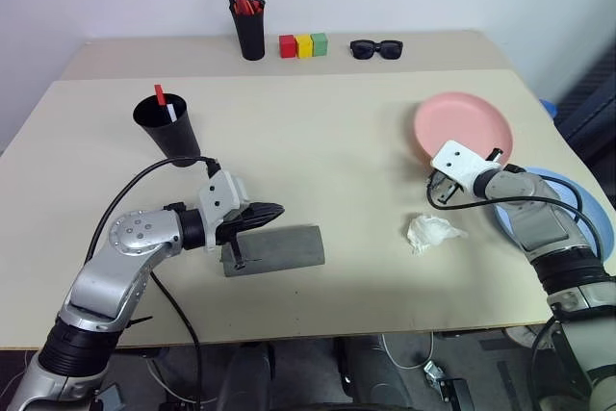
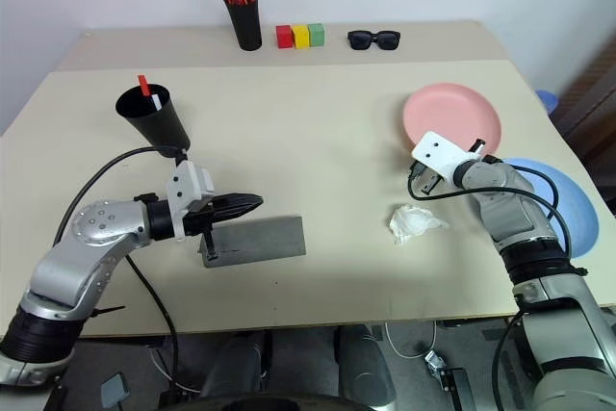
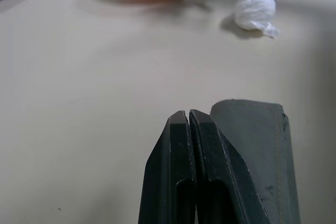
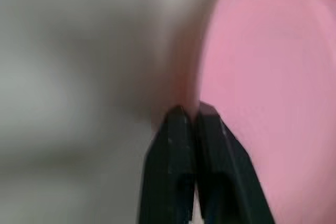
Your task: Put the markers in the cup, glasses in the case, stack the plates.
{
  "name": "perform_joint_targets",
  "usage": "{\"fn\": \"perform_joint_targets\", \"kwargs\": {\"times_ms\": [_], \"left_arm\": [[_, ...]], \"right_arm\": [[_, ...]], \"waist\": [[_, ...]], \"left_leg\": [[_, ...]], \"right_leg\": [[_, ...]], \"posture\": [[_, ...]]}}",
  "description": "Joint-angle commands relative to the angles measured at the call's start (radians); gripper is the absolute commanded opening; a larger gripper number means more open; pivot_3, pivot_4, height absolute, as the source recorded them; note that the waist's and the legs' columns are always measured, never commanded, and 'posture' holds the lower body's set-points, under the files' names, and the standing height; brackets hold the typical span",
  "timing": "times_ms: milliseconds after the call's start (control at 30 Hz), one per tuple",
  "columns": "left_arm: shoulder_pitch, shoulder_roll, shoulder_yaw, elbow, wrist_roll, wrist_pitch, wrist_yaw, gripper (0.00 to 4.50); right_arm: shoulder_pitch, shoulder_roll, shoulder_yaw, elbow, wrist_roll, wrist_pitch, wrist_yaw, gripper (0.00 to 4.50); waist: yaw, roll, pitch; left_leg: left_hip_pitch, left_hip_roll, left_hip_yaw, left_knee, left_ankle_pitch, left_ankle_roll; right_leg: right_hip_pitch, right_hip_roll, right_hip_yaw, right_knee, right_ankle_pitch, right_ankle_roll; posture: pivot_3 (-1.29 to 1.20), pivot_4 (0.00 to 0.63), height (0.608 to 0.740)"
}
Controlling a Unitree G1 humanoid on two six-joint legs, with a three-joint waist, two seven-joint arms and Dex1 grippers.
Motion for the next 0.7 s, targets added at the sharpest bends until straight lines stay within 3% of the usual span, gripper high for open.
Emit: {"fn": "perform_joint_targets", "kwargs": {"times_ms": [33,133,233,333,433,533,633,700], "left_arm": [[-0.004,-0.006,0.025,-0.017,0.000,-0.020,0.020,0.02],[-0.015,-0.008,0.015,0.004,0.007,-0.032,0.016,0.02],[-0.026,-0.008,0.013,0.026,0.005,-0.038,0.002,0.02],[-0.038,-0.008,0.001,0.051,0.000,-0.048,-0.021,0.02],[-0.058,-0.018,-0.019,0.074,0.002,-0.056,-0.041,0.02],[-0.076,-0.029,-0.030,0.093,0.011,-0.061,-0.050,0.02],[-0.089,-0.033,-0.034,0.105,0.014,-0.063,-0.052,0.02],[-0.088,-0.033,-0.034,0.104,0.014,-0.064,-0.052,0.02]], "right_arm": [[0.029,-0.091,-0.090,-0.147,0.011,-0.031,0.033,0.05],[0.177,-0.240,-0.270,-0.334,0.141,0.035,0.197,0.05],[0.427,-0.360,-0.463,-0.481,0.199,0.081,0.355,0.05],[0.659,-0.388,-0.649,-0.566,0.201,0.147,0.456,0.05],[0.732,-0.381,-0.708,-0.597,0.207,0.226,0.470,0.05],[0.749,-0.366,-0.719,-0.665,0.243,0.272,0.488,1.02],[0.683,-0.321,-0.707,-0.781,0.364,0.378,0.482,2.38],[0.641,-0.284,-0.668,-0.850,0.438,0.440,0.474,2.38]], "waist": [[0.003,0.001,0.001],[0.017,0.004,0.001],[0.031,0.003,0.000],[0.029,0.002,0.000],[0.011,0.003,0.000],[-0.005,0.002,0.000],[-0.011,0.002,0.000],[-0.012,0.002,-0.001]], "left_leg": [[0.000,0.000,0.000,0.000,0.000,0.000],[-0.001,-0.001,0.000,0.000,0.000,0.000],[-0.001,-0.001,0.000,0.000,-0.002,0.003],[0.001,0.000,0.000,0.001,-0.003,0.005],[0.002,0.000,0.003,0.005,-0.003,0.005],[0.002,0.000,0.007,0.008,-0.003,0.005],[0.003,0.001,0.007,0.009,-0.003,0.005],[0.003,0.001,0.007,0.008,-0.003,0.005]], "right_leg": [[0.000,0.000,0.000,0.000,0.000,0.000],[0.000,-0.001,0.000,0.000,0.000,0.001],[0.001,-0.001,0.000,-0.001,-0.001,0.002],[0.004,0.000,-0.001,-0.002,-0.003,-0.001],[0.004,-0.001,0.001,-0.001,-0.003,-0.001],[0.004,-0.001,0.004,-0.001,-0.001,0.000],[0.004,0.000,0.005,-0.001,0.000,0.002],[0.004,0.000,0.005,-0.001,0.000,0.002]], "posture": [[0.00,0.150,0.740],[0.00,0.150,0.740],[0.00,0.150,0.740],[0.00,0.150,0.740],[0.00,0.150,0.740],[0.00,0.150,0.740],[0.00,0.150,0.740],[0.00,0.150,0.740]]}}
